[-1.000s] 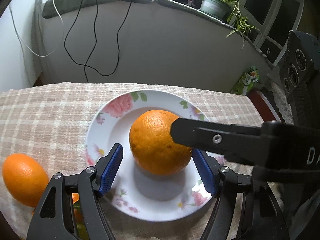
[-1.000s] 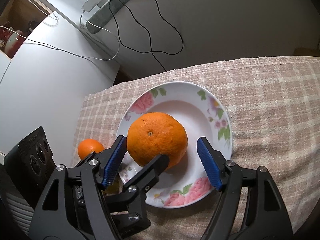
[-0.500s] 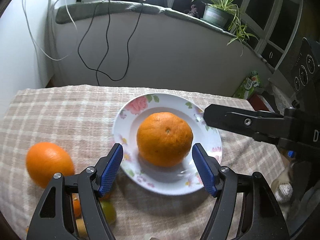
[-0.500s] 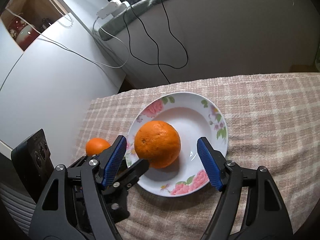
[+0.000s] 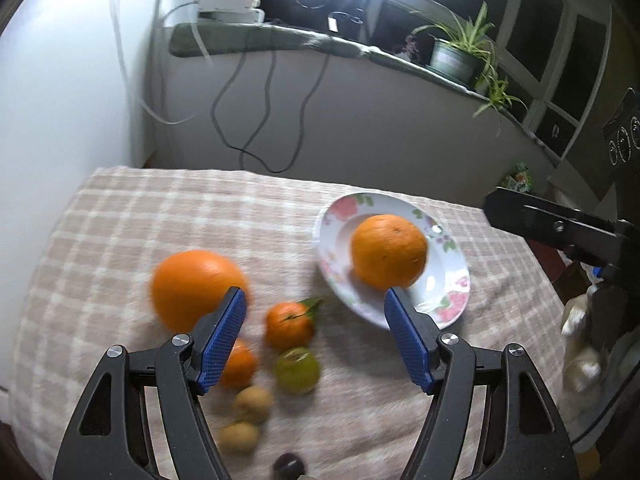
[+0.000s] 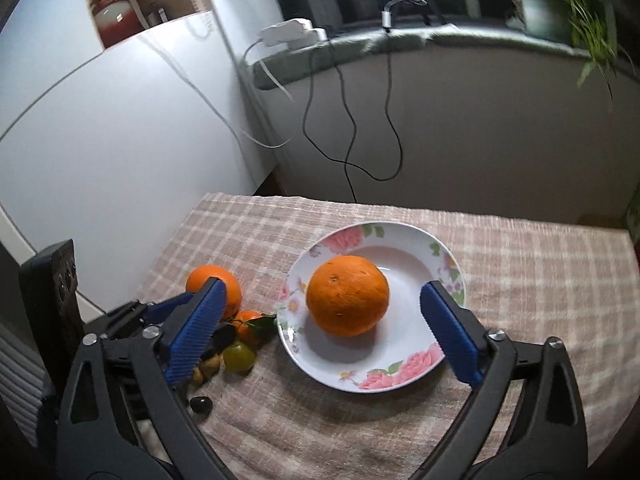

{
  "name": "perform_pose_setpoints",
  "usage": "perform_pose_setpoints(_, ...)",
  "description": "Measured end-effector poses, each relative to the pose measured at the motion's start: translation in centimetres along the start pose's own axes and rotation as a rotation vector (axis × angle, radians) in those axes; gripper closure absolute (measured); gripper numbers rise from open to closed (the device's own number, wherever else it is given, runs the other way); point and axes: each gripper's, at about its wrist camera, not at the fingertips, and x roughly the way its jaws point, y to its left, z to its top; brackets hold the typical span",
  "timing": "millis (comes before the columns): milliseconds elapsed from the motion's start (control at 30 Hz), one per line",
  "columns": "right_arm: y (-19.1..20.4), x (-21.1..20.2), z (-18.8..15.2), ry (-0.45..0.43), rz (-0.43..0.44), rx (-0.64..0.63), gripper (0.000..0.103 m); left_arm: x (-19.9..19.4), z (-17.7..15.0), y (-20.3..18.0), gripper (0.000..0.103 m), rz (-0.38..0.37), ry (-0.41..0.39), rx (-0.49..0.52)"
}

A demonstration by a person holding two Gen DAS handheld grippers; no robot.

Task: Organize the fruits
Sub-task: 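Move the right tool to the second large orange and grasp it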

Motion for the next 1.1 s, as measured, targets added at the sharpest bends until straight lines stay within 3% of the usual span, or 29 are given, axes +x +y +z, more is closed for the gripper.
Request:
perform_pose_setpoints(433, 5.8, 3.6, 0.7, 0.096, 0.139, -0.101, 0.003, -1.1, -1.3, 5.8, 0.032, 0.008, 0.015, -0.126)
perform_pose_setpoints(667, 7.4, 7.3, 1.5, 0.192, 0.225, -0.067, 0.003, 0.3, -1.4, 6.9, 0.032, -0.020, 0.040, -0.170)
perform_pose_setpoints(1100, 8.9, 15.5, 1.6, 0.384, 0.271, 0.002, 0.023, 2.4, -0.6, 8.6, 0.031, -0.044, 0.064, -0.228)
